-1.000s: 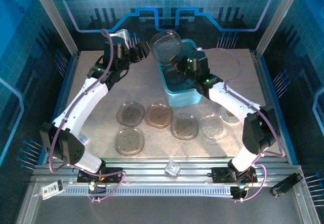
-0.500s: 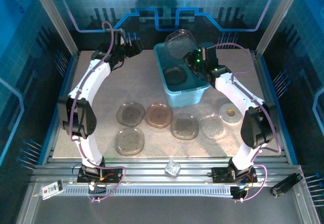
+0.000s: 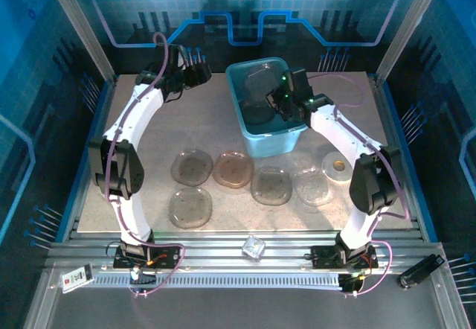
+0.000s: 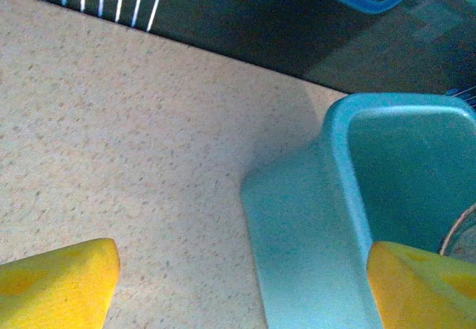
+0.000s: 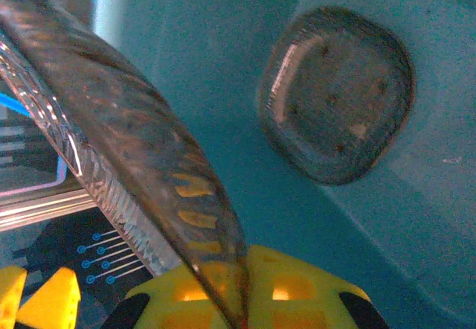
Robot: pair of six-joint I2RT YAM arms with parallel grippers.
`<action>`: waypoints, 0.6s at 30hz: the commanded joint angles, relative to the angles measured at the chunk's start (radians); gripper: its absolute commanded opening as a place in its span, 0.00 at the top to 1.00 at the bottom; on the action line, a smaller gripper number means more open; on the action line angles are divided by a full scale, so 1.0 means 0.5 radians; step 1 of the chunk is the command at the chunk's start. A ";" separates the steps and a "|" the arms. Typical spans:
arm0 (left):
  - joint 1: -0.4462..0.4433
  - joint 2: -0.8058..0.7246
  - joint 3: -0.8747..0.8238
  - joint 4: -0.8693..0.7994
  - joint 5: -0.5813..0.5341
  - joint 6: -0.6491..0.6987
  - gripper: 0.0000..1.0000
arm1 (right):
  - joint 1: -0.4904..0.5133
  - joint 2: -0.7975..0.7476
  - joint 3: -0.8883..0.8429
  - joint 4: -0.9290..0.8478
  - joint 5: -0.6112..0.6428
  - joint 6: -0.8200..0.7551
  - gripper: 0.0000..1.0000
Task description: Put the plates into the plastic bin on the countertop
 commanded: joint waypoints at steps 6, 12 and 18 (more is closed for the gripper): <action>0.132 -0.161 -0.167 -0.065 0.003 0.060 0.13 | 0.098 0.146 0.143 -0.203 0.197 0.246 1.00; 0.162 -0.047 -0.120 -0.055 0.022 0.097 0.13 | 0.112 0.196 0.152 -0.111 0.307 0.254 1.00; 0.168 0.125 0.070 -0.073 0.053 0.077 0.13 | 0.104 0.348 0.384 -0.269 0.244 0.273 1.00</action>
